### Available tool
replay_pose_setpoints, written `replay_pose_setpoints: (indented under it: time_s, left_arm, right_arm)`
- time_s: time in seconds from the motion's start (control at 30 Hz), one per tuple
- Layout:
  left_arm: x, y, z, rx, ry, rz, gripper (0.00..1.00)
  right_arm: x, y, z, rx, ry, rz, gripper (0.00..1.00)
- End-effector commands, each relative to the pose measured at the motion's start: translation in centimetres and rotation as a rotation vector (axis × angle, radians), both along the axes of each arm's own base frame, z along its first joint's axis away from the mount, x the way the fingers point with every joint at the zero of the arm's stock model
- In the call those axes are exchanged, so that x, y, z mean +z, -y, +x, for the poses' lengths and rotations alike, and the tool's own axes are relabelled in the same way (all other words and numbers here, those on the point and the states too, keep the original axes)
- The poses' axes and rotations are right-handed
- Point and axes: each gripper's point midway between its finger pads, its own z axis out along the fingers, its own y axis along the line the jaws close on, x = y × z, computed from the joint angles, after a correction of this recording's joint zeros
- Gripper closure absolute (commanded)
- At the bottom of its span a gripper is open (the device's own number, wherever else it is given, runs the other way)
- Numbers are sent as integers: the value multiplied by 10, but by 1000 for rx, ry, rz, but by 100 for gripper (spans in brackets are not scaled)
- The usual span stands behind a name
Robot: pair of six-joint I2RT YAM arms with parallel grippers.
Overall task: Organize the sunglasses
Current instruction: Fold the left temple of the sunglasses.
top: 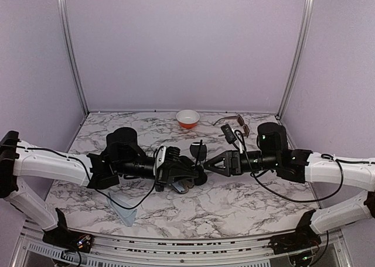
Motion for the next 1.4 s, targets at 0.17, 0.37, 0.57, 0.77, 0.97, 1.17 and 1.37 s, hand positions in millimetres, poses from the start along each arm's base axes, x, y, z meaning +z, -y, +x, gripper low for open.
replay_pose_setpoints:
  time_s: [0.17,0.37,0.57,0.77,0.97,1.17,1.37]
  left_arm:
    - [-6,8,1,5,18,12,100]
    - [-5,10,-2,-3,13,11,100]
    - [-6,11,-7,-13,15,12,100]
    - [-11,13,-5,-13,15,22,100]
    - [-14,16,-6,-18,17,28,100]
    - [-16,17,-9,-29,9,32,100]
    - [-19,16,-11,-33,1,37,100]
  right_arm:
    - [17,-10,4,-13,-28,72,27]
    - [13,-22,15,-33,-63,110,27]
    - [11,-30,19,-20,-74,126,27]
    - [14,-35,18,2,-82,156,27]
    - [21,-40,19,21,-73,201,27]
    - [53,-47,31,12,34,199,27]
    - [83,-46,44,-24,106,208,27]
